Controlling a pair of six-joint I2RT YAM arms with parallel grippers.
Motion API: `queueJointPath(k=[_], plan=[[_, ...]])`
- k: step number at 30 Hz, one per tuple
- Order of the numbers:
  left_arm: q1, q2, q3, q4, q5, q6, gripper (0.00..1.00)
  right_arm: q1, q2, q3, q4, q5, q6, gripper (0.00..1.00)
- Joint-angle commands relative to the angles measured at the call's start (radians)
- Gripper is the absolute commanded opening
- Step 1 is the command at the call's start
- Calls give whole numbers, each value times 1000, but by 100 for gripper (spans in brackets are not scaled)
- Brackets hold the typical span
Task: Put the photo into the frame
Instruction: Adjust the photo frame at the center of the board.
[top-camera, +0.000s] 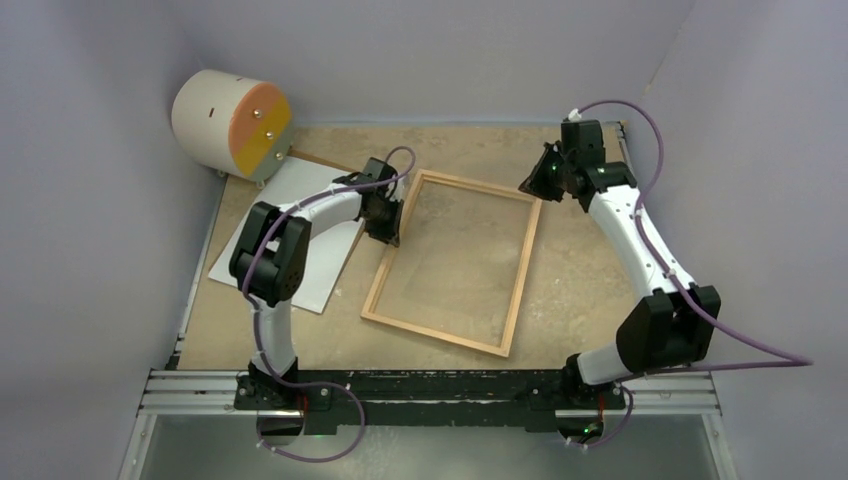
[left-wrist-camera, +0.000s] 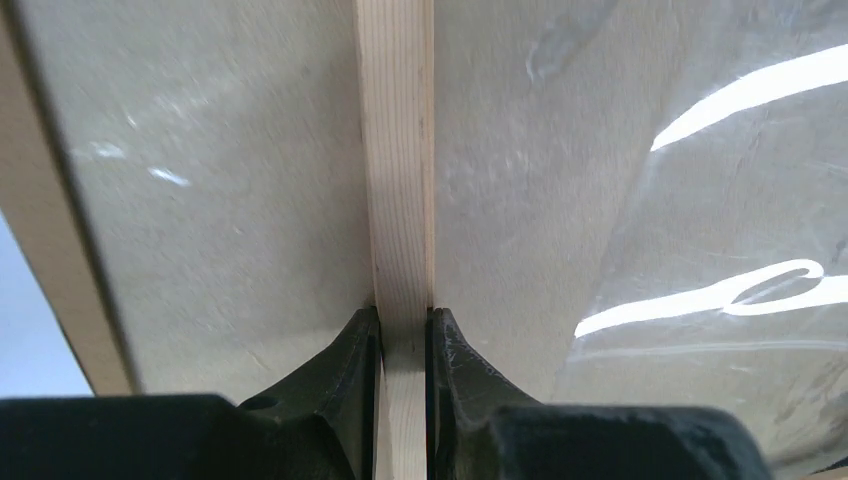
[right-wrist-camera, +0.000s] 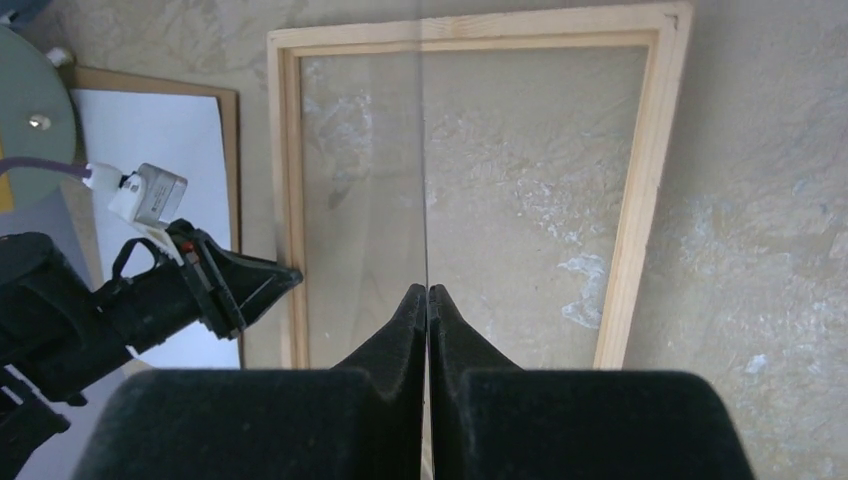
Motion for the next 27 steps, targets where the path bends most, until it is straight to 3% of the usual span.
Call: queueJointPath(k=[1, 4, 8, 12, 21, 27], plan=[[-19, -40, -54, -71, 66, -47, 7, -5, -76, -117, 91, -56, -76, 0], [-18, -63, -70, -61, 78, -52, 22, -5, -172, -198, 202, -71, -88, 0], [-17, -74, -55, -66, 121, -47, 44, -7, -165, -122, 167, -130, -124, 0], [-2, -104, -35, -77, 168, -33, 55, -9, -124, -32, 119, -213, -121, 0], [130, -239, 105, -163, 194, 127, 59, -6, -25, 70, 191, -396, -31, 0], [193, -353, 220, -227, 123, 362, 58, 83, 108, 234, 253, -494, 86, 0]])
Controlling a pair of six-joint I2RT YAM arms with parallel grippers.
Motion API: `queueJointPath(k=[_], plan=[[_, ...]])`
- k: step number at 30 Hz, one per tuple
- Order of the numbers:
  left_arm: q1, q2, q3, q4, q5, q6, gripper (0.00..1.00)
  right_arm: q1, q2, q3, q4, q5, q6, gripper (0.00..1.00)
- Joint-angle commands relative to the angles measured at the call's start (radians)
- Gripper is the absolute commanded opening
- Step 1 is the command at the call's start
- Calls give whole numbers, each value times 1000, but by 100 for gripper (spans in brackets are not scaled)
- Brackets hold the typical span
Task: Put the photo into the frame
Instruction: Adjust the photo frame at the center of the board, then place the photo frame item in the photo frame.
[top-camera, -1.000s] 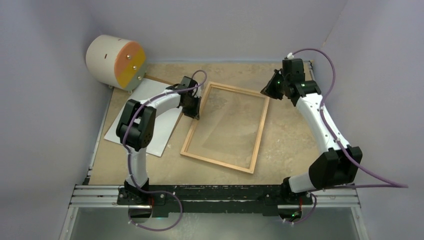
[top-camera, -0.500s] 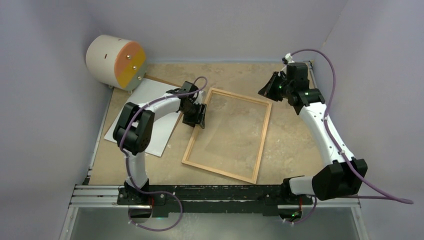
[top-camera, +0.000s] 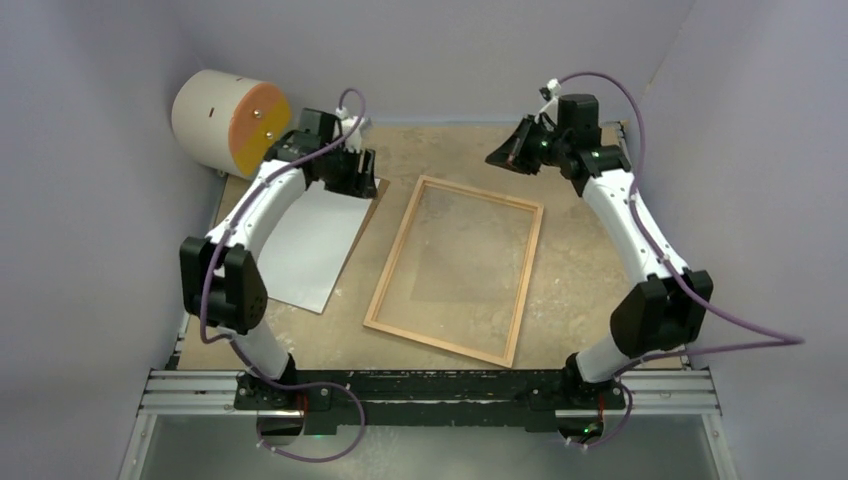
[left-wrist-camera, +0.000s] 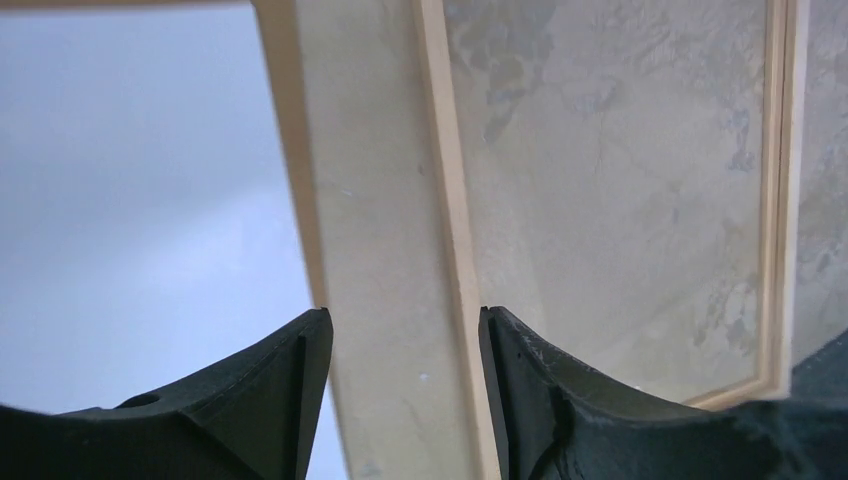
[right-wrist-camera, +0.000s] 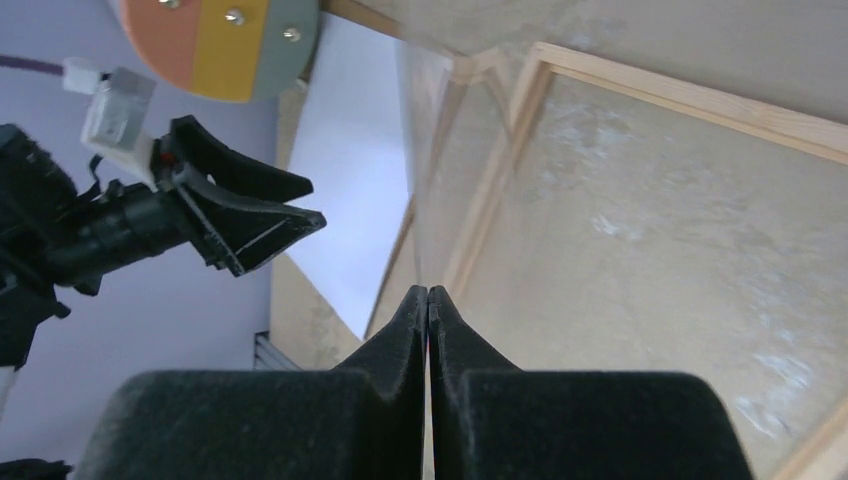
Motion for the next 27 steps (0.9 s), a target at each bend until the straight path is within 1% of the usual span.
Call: queueJointPath(k=[1, 3, 4, 5, 7, 9, 11, 16, 18, 22, 25, 27], plan=[[29, -120, 105, -57, -65, 226, 59, 83, 86, 209, 75, -132, 100, 0], [49, -135, 132, -87, -88, 272, 59, 99, 114, 297, 62, -159, 126, 0], [65, -140, 150, -102, -97, 284, 59, 100, 113, 307, 78, -180, 161, 0], [81, -147, 161, -111, -95, 290, 59, 100, 102, 295, 117, -237, 208, 0], [105, -151, 176, -131, -106, 306, 59, 80, 70, 239, 176, -288, 274, 0], [112, -148, 182, -143, -147, 317, 59, 48, 21, 135, 258, -340, 343, 0], [120, -147, 171, -148, -142, 324, 59, 7, -19, 4, 349, -383, 405, 0], [122, -138, 71, -115, -113, 336, 59, -106, -76, -354, 562, -470, 538, 0], [121, -129, 39, -103, -110, 340, 59, -133, -63, -424, 557, -471, 506, 0], [120, -124, -4, -77, -93, 351, 59, -151, 8, -510, 530, -457, 436, 0], [120, -114, -23, -65, -91, 352, 59, -169, 59, -542, 535, -442, 427, 0], [120, -101, -37, -62, -87, 353, 59, -175, 77, -533, 512, -420, 412, 0]])
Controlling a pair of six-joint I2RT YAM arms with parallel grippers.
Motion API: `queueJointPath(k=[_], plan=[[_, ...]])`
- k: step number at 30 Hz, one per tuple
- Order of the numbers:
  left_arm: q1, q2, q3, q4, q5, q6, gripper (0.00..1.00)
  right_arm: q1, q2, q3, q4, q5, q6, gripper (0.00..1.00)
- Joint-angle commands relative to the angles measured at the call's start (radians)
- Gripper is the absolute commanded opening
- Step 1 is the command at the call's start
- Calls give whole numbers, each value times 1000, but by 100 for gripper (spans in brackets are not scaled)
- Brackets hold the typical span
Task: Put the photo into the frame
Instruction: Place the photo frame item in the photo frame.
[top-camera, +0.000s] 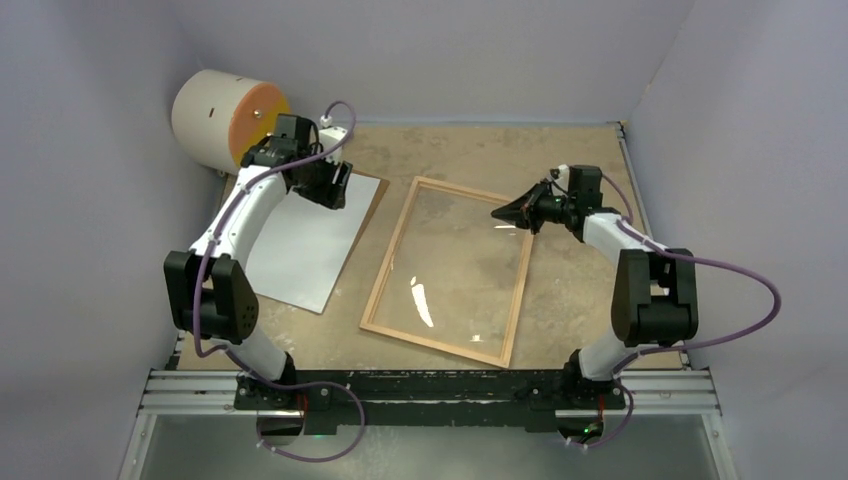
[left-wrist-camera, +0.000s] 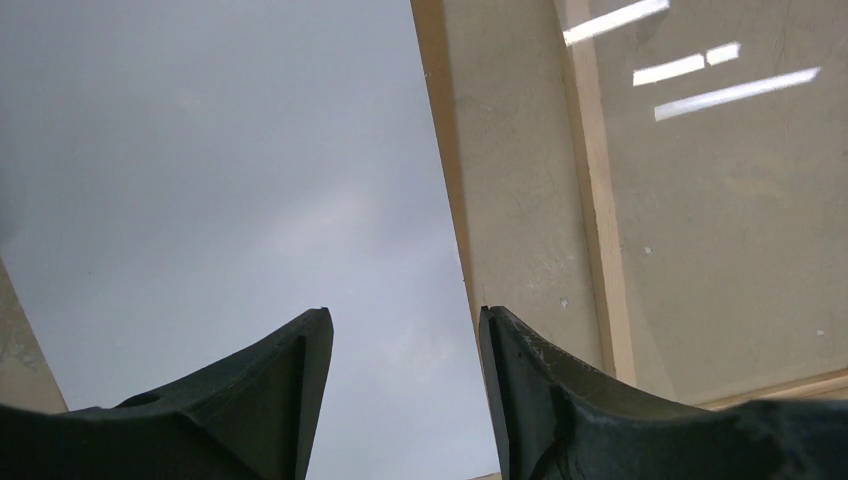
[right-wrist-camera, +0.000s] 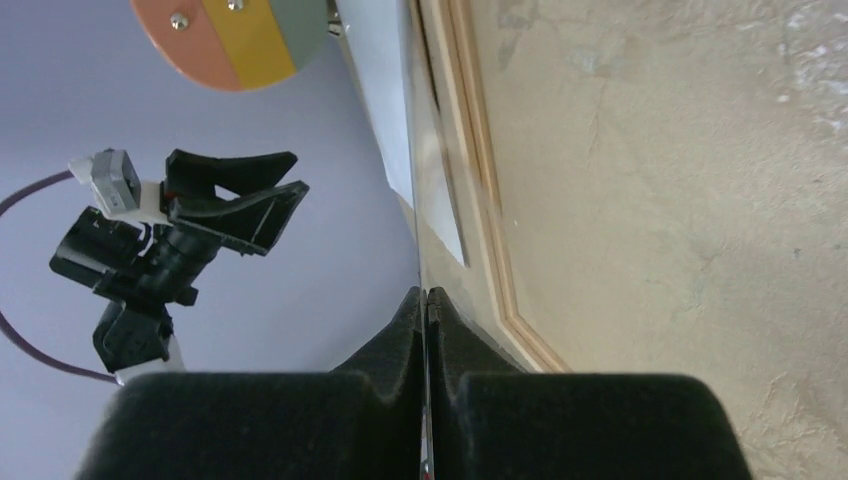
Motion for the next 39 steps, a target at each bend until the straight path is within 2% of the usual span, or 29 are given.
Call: queueJointPath(k=[1, 6, 10, 17, 20, 26, 29, 37, 39], plan=[[1, 17, -25, 46, 32, 25, 58, -10, 4, 17, 29, -15, -34, 0], [1, 19, -52, 71, 27, 18, 58, -10, -49, 122, -18, 72, -71, 0], [6, 19, -11, 63, 17, -3, 58, 16, -111, 227, -54, 101, -79, 0], [74, 35, 77, 43, 26, -34, 59, 166, -150, 421, -115, 96, -50, 0], [112, 39, 93, 35, 31, -39, 59, 180, -192, 446, -82, 52, 16, 0], [145, 37, 114, 33, 42, -37, 60, 180, -257, 325, 104, -64, 242, 0], [145, 43, 115, 28, 48, -36, 60, 174, -257, 243, 171, -83, 301, 0], [145, 67, 84, 41, 52, -37, 60, 91, -93, -15, 335, -74, 375, 0], [145, 72, 77, 43, 52, -36, 60, 81, -69, -55, 429, -58, 437, 0]])
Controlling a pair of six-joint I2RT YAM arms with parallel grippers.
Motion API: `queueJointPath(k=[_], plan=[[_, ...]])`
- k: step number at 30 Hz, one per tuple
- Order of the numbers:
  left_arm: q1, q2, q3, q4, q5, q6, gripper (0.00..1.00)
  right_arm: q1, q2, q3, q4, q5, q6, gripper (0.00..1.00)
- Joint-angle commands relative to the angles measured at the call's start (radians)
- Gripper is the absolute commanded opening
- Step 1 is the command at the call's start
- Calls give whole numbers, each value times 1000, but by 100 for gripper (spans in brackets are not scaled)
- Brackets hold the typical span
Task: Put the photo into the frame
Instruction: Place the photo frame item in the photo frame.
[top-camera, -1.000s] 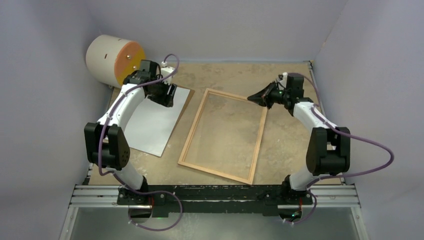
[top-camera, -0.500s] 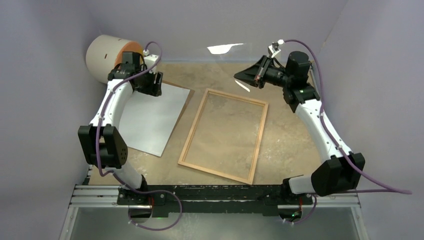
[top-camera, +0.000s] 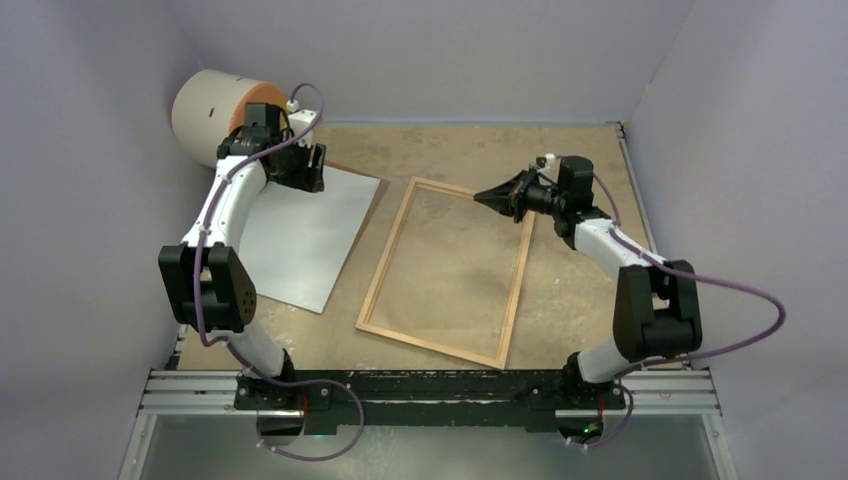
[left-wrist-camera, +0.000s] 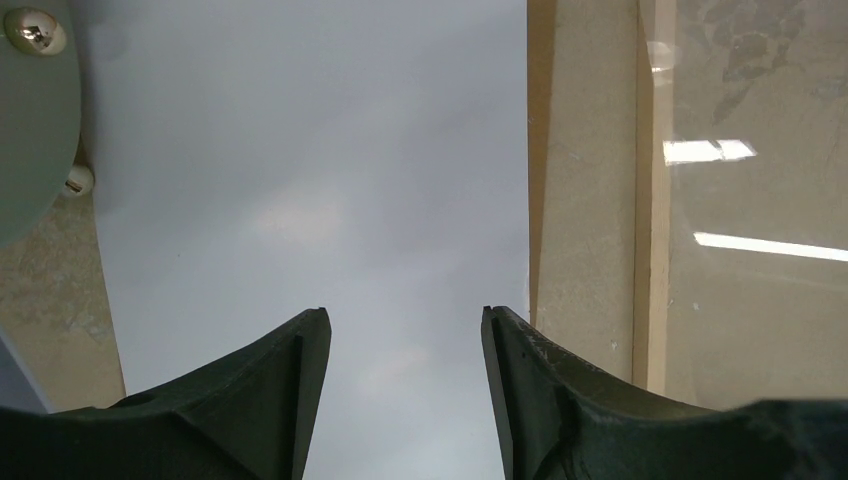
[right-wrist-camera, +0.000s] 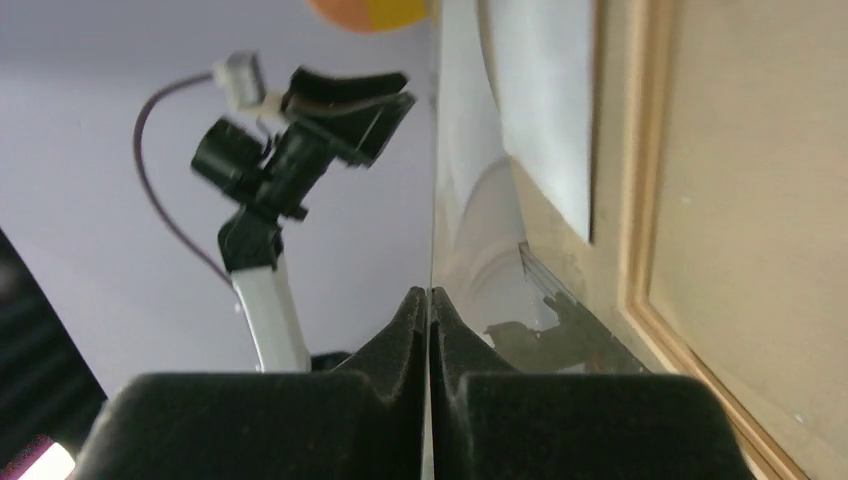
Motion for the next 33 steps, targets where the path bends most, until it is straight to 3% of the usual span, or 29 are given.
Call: queueJointPath(k=[1, 8, 13, 26, 33], plan=[[1, 19, -2, 16, 25, -7, 60, -34, 45, -56, 180, 10, 101, 0], [1, 20, 10, 18, 9, -18, 60, 34, -19, 222, -131, 106, -105, 0], [27, 21, 20, 16, 18, -28, 60, 126, -85, 318, -197, 116, -148, 0], [75, 39, 35, 35, 15, -70, 63, 246, -297, 154, -2, 57, 90, 0], [86, 39, 26, 47, -26, -80, 64, 237, -229, -32, 63, 45, 93, 0]])
